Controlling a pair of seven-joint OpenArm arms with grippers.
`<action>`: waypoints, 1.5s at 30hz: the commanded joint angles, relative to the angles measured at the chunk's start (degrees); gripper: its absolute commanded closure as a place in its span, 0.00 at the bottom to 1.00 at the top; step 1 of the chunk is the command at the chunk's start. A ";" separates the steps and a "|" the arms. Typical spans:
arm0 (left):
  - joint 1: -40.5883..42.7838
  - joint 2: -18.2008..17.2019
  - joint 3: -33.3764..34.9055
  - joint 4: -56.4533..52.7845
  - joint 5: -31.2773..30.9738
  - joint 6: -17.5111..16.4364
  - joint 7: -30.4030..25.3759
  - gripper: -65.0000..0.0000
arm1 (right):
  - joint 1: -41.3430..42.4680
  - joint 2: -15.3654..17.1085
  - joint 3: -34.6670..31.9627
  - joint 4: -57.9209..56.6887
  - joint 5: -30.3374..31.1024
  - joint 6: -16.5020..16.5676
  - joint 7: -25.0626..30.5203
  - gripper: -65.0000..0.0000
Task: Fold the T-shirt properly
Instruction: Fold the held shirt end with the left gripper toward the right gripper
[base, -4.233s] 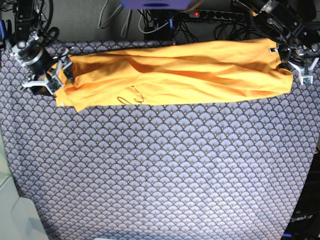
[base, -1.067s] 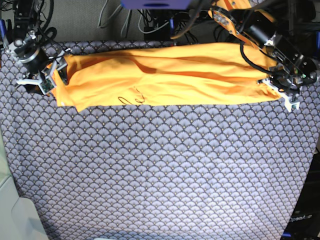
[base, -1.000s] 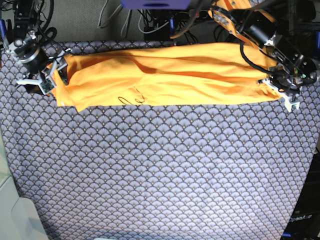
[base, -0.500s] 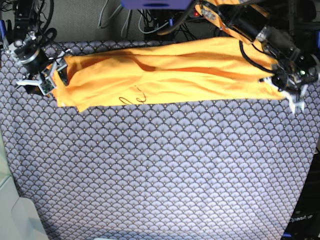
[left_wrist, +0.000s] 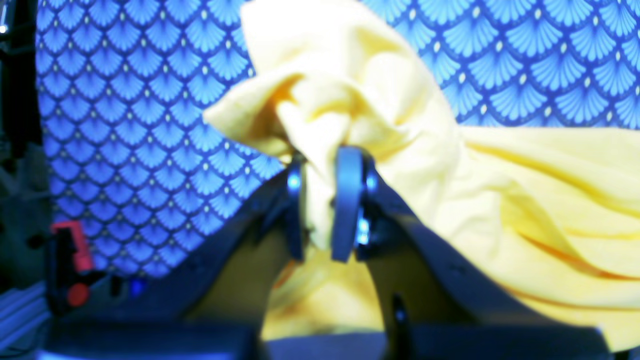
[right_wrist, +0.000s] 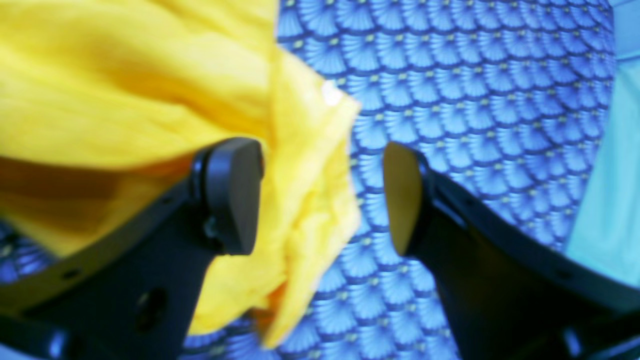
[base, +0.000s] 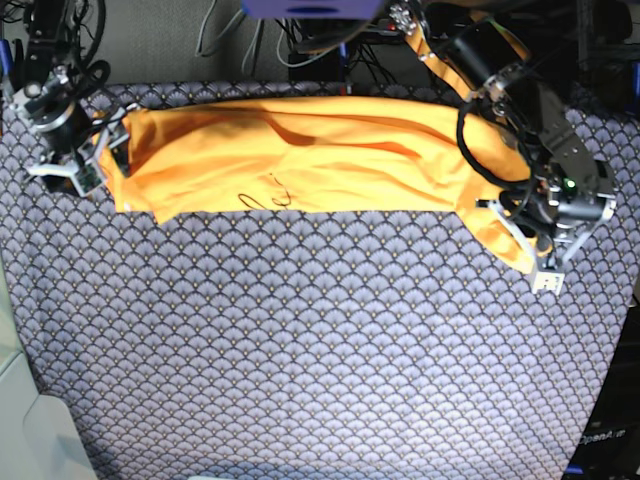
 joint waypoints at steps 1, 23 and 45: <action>-1.01 -0.23 1.61 0.97 -0.54 -0.12 -0.90 1.00 | 1.03 0.89 0.88 1.22 0.49 -0.45 1.19 0.40; 3.92 -0.23 21.39 2.02 -26.83 7.48 -0.90 1.00 | 2.88 0.89 2.46 1.22 0.49 -0.45 1.19 0.40; 10.25 -0.66 17.70 4.93 -44.41 42.74 -0.90 1.00 | 4.02 0.89 2.46 1.40 0.49 -0.45 1.27 0.40</action>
